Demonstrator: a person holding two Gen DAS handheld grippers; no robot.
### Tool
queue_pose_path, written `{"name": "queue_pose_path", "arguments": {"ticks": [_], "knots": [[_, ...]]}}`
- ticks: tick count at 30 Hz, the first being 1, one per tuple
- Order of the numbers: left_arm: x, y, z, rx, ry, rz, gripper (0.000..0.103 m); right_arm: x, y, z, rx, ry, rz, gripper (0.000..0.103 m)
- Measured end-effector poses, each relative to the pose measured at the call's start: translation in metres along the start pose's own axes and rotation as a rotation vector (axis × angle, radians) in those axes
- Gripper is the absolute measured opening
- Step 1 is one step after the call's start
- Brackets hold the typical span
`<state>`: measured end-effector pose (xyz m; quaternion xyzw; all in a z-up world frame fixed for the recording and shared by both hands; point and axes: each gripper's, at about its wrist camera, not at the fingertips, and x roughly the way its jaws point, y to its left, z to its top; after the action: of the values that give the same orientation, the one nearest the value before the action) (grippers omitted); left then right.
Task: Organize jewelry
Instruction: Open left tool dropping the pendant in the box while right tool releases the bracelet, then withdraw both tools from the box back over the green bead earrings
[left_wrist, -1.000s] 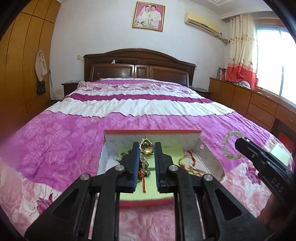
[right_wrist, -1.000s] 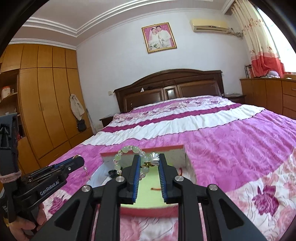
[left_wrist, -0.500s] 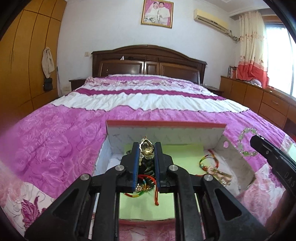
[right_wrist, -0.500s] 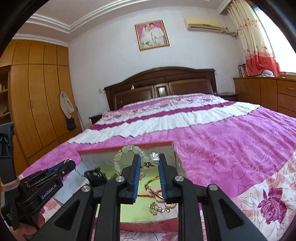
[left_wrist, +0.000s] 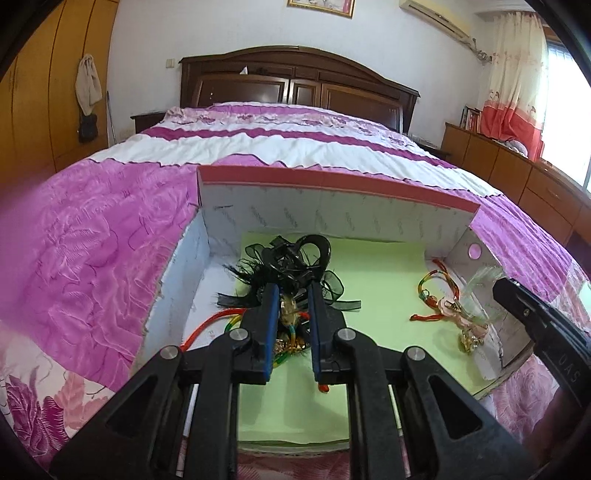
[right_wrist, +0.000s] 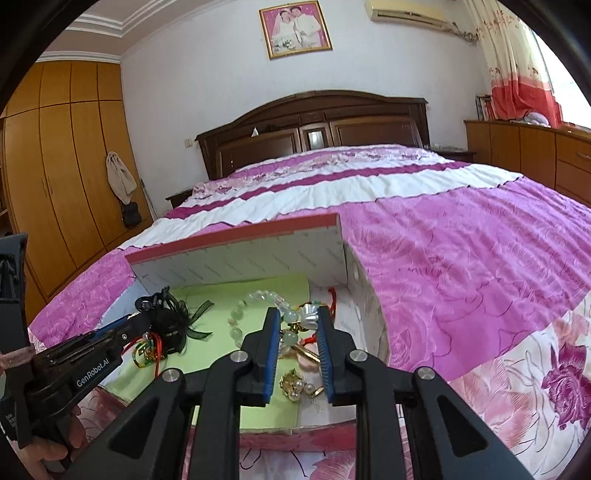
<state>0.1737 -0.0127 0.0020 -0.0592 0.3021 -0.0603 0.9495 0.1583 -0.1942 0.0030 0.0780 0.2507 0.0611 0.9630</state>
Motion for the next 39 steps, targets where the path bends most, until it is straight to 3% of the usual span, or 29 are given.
{"name": "queue_pose_path", "arguments": {"ticks": [5,10,23,39], "knots": [[-0.002,-0.002,0.0,-0.001,0.007,-0.01,0.01,0.001,-0.003,-0.001,0.019,0.01,0.011,0.023],[-0.008,-0.001,0.002,-0.004,0.007,-0.019,0.015,-0.005,-0.003,0.001,0.025,-0.007,0.024,0.032],[-0.056,-0.002,0.013,0.001,0.015,-0.088,0.018,-0.05,-0.001,0.016,0.067,-0.036,0.073,0.032],[-0.105,-0.004,-0.005,0.002,0.092,-0.112,0.021,-0.108,0.006,0.012,0.088,0.04,0.096,0.04]]}}
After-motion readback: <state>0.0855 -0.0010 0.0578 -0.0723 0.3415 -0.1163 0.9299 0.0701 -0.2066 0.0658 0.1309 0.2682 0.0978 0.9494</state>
